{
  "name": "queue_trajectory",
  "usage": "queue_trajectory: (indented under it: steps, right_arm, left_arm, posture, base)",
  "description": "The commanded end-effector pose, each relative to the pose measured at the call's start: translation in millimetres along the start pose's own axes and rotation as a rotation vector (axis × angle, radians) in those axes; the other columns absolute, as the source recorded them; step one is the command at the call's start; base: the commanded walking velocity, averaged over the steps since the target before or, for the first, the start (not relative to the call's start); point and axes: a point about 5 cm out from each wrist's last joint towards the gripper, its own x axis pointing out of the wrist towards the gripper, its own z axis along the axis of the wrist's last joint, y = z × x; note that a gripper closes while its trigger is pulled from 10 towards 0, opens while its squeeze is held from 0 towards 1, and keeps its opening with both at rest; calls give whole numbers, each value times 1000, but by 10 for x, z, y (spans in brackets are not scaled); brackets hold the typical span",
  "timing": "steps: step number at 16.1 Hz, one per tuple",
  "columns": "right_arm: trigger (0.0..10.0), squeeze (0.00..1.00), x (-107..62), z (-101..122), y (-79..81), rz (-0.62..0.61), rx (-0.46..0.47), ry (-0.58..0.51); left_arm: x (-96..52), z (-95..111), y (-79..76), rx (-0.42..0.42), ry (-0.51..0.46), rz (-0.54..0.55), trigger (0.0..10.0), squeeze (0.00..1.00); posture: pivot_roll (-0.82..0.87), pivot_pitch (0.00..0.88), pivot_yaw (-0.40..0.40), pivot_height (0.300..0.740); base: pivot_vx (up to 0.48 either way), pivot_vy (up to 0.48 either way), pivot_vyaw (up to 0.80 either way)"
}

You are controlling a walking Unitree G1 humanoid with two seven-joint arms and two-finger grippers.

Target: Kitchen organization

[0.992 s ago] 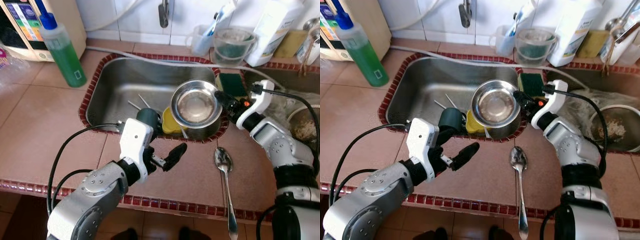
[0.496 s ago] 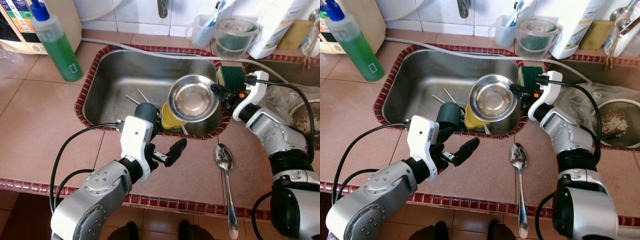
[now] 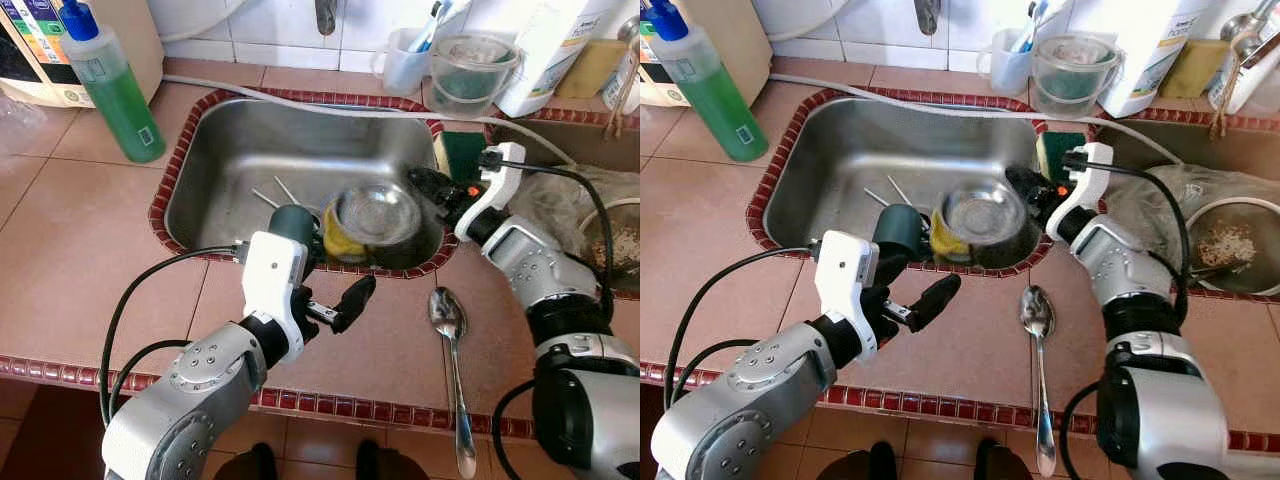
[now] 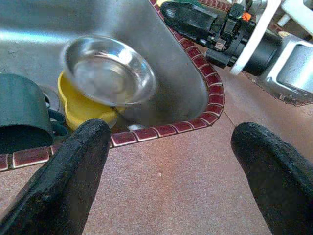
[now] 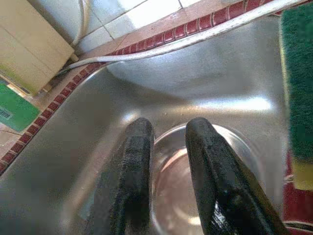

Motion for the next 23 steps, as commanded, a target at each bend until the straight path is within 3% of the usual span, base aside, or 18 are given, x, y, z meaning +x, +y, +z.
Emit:
queue_trajectory:
  steps: [1, 6, 9, 11, 13, 17, 20, 23]
  right_arm:
    - [10000, 1000, -12, -27, -17, 0, 9, 0]
    - [10000, 1000, -2, 56, 16, 17, -9, -77]
    - [10000, 1000, -23, 366, 115, 10, -128, -244]
    - [10000, 1000, -35, 464, 155, 3, -162, -286]
    - [10000, 1000, -92, 595, 246, -31, -250, -373]
    - [10000, 1000, -253, 471, 268, -96, -294, -412]
    - [10000, 1000, -375, 328, 284, -190, -443, -393]
    - [10000, 1000, -464, 165, 239, -248, -452, -361]
  left_arm:
    - [-37, 4, -30, -4, -1, -1, 10000, 0]
    - [-42, 16, 41, 18, -10, 17, 10000, 0]
    - [9, 109, 260, 56, -65, 114, 10000, 0]
    - [32, 133, 346, 81, -78, 157, 10000, 0]
    - [90, 203, 577, 141, -141, 264, 10000, 0]
    - [159, 281, 769, 154, -194, 282, 10000, 0]
    - [247, 219, 832, 148, -197, 230, 10000, 0]
    - [270, 201, 889, 147, -200, 218, 10000, 0]
  posture:
    - [-85, 267, -17, 740]
    - [-69, 236, -17, 740]
    - [-79, 211, -15, 740]
    - [-84, 203, -15, 740]
    - [-107, 159, -3, 740]
    - [-146, 112, 32, 740]
    - [-172, 87, 49, 740]
    - [-188, 64, 61, 740]
  base:
    - [0, 0, 0]
    - [0, 0, 0]
    - [0, 0, 0]
    - [0, 0, 0]
    - [0, 0, 0]
    - [0, 0, 0]
    - [0, 0, 0]
    - [0, 0, 0]
